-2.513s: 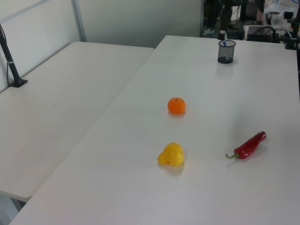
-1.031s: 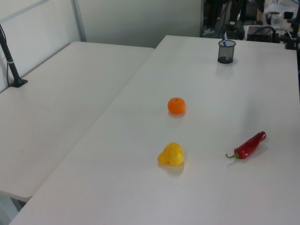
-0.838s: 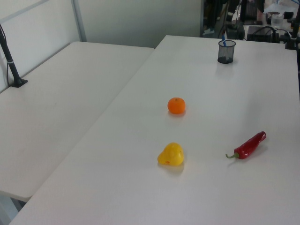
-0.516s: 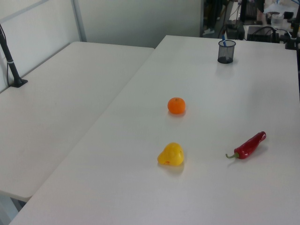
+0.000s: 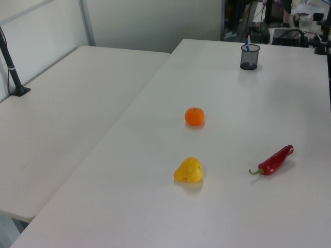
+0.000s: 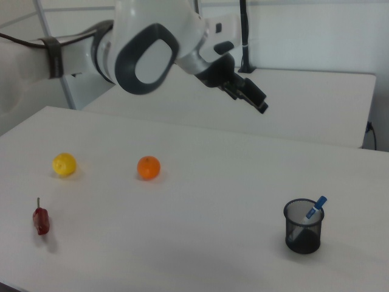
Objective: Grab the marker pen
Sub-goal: 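Move the gripper over the black mesh pen cup, then lower the gripper into the cup and close on the white marker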
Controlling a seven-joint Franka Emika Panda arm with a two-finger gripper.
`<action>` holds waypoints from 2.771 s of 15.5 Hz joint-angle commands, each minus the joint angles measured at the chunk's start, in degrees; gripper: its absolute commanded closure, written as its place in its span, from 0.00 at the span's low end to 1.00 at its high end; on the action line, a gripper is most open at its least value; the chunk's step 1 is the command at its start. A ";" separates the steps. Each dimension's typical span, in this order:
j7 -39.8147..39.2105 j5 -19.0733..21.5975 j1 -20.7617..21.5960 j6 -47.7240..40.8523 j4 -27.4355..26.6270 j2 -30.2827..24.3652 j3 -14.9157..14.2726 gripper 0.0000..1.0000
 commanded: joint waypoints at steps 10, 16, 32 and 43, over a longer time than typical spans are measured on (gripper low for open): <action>2.81 3.42 -6.44 21.71 -0.52 16.61 -1.75 0.25; 2.72 3.42 -6.88 25.05 -0.96 20.04 -1.48 0.41; 2.45 3.33 -10.22 30.07 -1.14 27.25 -1.05 0.44; 1.93 2.98 -10.31 30.07 -0.96 27.87 -0.35 1.00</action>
